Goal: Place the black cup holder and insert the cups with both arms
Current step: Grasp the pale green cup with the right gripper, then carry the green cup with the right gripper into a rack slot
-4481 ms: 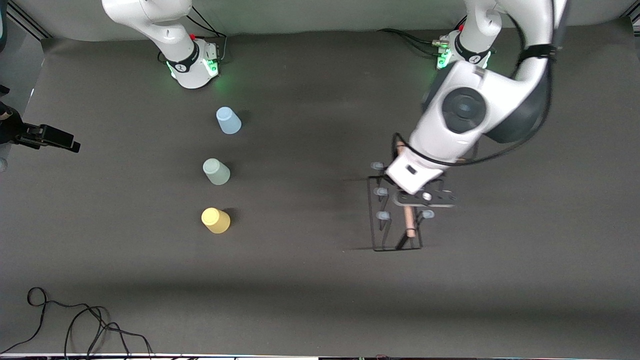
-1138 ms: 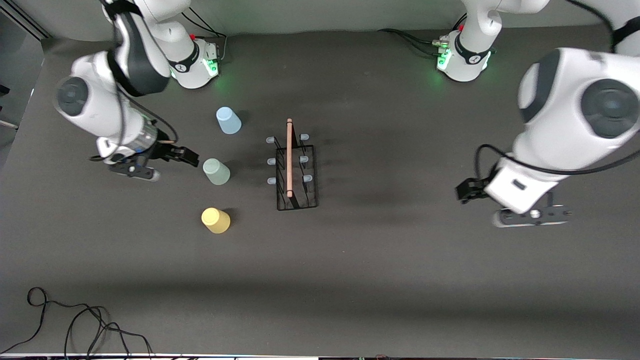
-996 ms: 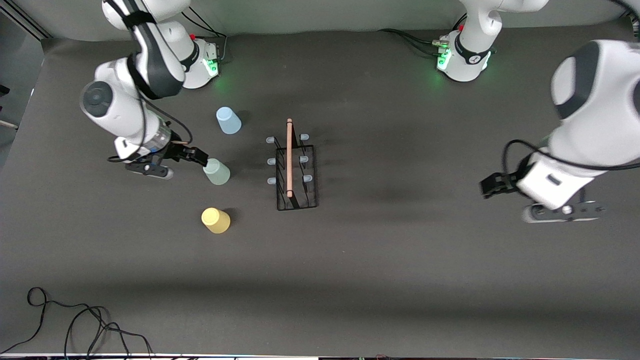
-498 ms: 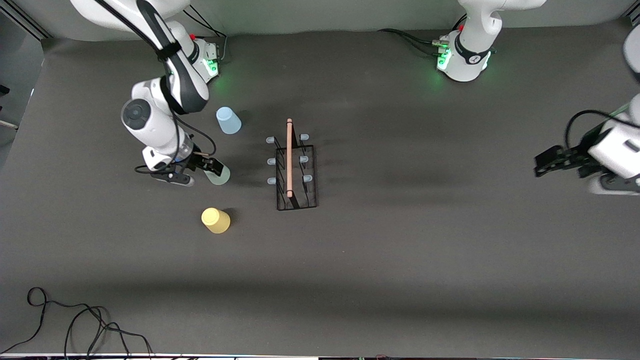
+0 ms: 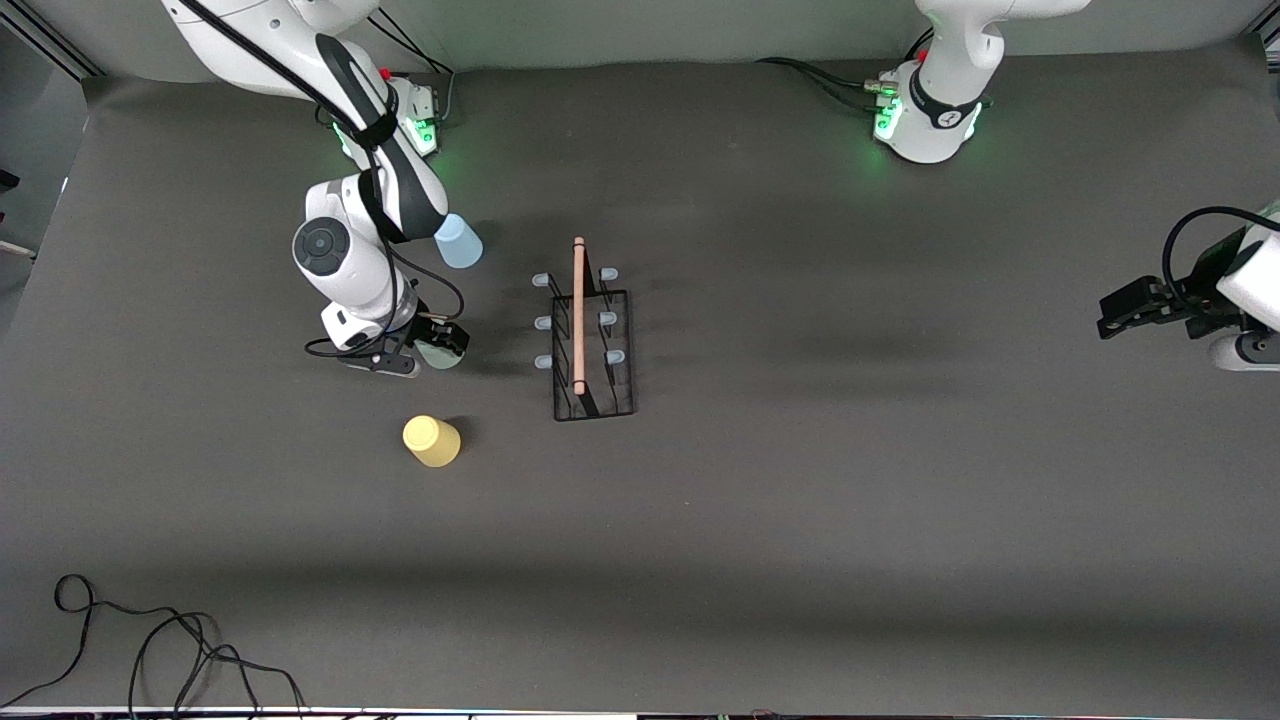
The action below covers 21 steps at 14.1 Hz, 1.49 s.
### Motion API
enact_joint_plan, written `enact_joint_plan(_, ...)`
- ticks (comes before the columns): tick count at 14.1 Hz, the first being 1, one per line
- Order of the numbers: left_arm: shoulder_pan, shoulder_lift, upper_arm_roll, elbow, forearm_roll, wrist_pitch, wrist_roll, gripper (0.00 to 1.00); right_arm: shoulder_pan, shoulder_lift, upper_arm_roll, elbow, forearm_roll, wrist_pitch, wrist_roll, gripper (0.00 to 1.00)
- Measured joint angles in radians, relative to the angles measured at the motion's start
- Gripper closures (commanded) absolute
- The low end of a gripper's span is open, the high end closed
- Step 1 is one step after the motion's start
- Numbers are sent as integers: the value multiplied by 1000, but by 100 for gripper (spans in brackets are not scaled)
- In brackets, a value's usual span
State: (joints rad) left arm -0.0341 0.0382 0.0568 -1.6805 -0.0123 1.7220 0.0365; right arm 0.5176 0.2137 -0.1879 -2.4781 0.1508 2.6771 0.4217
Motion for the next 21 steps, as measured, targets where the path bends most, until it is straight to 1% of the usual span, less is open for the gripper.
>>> enact_joint_plan(1,0,-3,-2,-2,0,0,0,1,0,0,0,-4,0,0,0,76)
enact_joint_plan(2,0,-4,-5,-2,0,1,0,1,0,-5,-1,-5,0,-2,0,91)
enact_joint_plan(4,-1,-7,-11,-3,2,2,0,1,1,-6,-1,-7,0,-6,0,100)
enact_joint_plan(7,-3,-13,-29,-6,21,2,0,1,3,-10,0,-7,0,-19,0,100)
enact_joint_plan(9,-4,-14,-36,-8,32,3,0,1,4,-37,0,-3,0,-63,0,100)
enact_joint_plan(11,-4,-15,-36,-9,34,3,0,1,4,-111,-2,17,0,-171,0,100)
enact_joint_plan(13,-4,-15,-36,-11,34,3,0,1,4,-218,-6,47,2,-304,8,100)
enact_joint_plan(15,-4,-15,-37,-11,34,3,0,1,5,-314,-4,72,2,-399,73,100)
enact_joint_plan(16,-4,-15,-37,-11,34,3,0,1,11,-346,-1,88,2,-437,117,100)
enact_joint_plan(18,-4,-16,-38,-11,34,3,0,1,67,-370,0,125,2,-474,232,100)
enact_joint_plan(21,-4,-24,-38,-9,34,-1,0,1,183,-355,5,141,2,-457,399,100)
